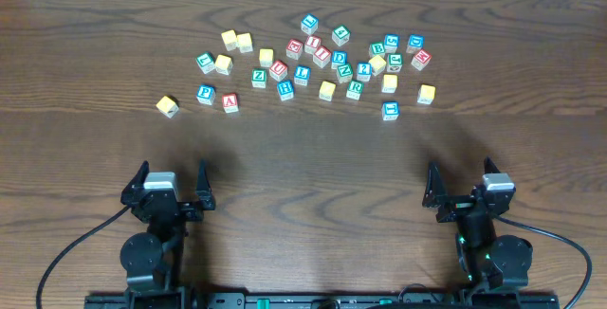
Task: Spell out CORL
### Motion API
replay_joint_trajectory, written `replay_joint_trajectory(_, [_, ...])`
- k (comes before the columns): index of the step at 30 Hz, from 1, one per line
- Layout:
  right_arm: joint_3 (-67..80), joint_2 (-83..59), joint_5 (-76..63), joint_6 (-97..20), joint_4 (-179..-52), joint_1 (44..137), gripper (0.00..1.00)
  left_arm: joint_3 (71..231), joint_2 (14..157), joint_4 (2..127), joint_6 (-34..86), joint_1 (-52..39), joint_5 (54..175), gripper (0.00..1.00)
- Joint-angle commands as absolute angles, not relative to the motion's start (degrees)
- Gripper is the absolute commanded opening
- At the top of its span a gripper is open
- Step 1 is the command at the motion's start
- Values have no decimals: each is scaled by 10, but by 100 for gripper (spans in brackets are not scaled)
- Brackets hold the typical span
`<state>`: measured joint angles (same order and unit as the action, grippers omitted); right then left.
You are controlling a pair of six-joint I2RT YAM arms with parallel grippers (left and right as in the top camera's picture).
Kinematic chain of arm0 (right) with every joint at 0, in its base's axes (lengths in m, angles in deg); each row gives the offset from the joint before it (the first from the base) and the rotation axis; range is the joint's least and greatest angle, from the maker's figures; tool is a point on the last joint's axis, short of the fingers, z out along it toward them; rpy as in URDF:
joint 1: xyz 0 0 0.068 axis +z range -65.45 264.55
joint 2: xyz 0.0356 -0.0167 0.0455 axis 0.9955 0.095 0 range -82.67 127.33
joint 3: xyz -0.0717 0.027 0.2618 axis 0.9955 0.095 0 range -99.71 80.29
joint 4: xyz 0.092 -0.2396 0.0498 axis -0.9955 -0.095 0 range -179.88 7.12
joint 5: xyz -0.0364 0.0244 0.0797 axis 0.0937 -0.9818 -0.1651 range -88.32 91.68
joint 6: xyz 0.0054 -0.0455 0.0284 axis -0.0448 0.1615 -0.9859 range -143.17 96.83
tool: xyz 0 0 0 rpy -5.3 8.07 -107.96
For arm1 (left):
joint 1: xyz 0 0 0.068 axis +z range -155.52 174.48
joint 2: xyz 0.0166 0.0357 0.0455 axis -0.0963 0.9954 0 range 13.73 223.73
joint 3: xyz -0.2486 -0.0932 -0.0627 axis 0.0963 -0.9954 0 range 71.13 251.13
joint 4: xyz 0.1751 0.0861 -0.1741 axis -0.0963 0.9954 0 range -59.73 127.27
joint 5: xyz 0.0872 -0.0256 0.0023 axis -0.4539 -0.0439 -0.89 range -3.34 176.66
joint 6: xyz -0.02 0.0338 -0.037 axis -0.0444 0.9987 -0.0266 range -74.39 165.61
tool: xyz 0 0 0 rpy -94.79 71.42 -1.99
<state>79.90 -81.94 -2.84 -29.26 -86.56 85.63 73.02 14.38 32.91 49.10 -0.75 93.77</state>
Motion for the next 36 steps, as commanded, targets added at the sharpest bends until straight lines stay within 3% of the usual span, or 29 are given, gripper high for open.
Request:
replay_joint_trajectory(1, [800,-820,-32,-300,-868,854,99,714,140,338,499,-4,933,98])
replay_joint_trajectory(20, [795,-820,-1,-247,-856,853,99,751,161,310,471,-4,939,98])
replay_joint_trajectory(30, [641,-709,-15,-257,-853,820,99,1018,457,317,495,-4,935,98])
replay_joint_trajectory(36, [495,-564,-42,-257,-920,815,99,1208,624,408,497,-4,953,98])
